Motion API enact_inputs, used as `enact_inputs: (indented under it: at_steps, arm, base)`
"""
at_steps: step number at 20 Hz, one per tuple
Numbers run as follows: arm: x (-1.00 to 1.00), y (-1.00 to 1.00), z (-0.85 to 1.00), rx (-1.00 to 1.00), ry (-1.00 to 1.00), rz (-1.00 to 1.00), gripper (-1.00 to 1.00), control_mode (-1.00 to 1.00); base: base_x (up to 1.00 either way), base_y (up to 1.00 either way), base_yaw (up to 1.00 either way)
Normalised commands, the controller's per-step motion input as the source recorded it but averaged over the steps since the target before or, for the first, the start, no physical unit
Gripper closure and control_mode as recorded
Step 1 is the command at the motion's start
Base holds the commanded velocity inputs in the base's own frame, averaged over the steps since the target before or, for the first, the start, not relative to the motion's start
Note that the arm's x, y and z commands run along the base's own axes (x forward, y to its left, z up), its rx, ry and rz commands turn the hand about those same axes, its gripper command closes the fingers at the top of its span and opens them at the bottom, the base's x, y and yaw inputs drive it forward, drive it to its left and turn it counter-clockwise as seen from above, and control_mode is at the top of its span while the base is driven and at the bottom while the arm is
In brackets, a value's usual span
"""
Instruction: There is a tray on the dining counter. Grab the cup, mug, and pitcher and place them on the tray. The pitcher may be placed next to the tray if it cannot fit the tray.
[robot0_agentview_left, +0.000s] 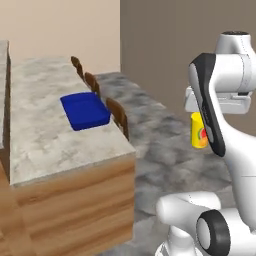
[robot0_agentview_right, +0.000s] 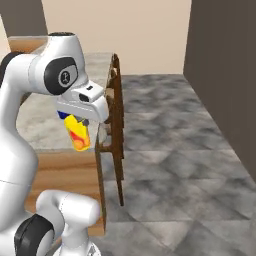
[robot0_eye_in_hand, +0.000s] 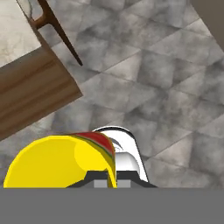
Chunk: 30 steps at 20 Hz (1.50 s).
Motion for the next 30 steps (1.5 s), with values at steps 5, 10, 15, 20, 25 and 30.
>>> enact_inputs:
  at_steps: [5, 10, 15, 20, 25, 30]
  arm:
    - [0.0, 0.0, 0.0, 0.0, 0.0, 0.0, 1.0, 1.0]
    - [0.0, 0.0, 0.0, 0.0, 0.0, 0.0, 1.0, 1.0]
    - [0.0, 0.0, 0.0, 0.0, 0.0, 0.0, 1.0, 1.0]
    - [0.0, 0.0, 0.0, 0.0, 0.0, 0.0, 1.0, 1.0]
    - [0.0, 0.0, 0.0, 0.0, 0.0, 0.0, 1.0, 1.0]
    - [0.0, 0.0, 0.0, 0.0, 0.0, 0.0, 1.0, 1.0]
  base:
    - [0.24, -0.56, 0.68]
    - [0.14, -0.87, 0.41]
    - [0.24, -0.97, 0.35]
    - [0.32, -0.96, 0.46]
    - [0.3, -0.9, 0.47]
    - [0.27, -0.83, 0.47]
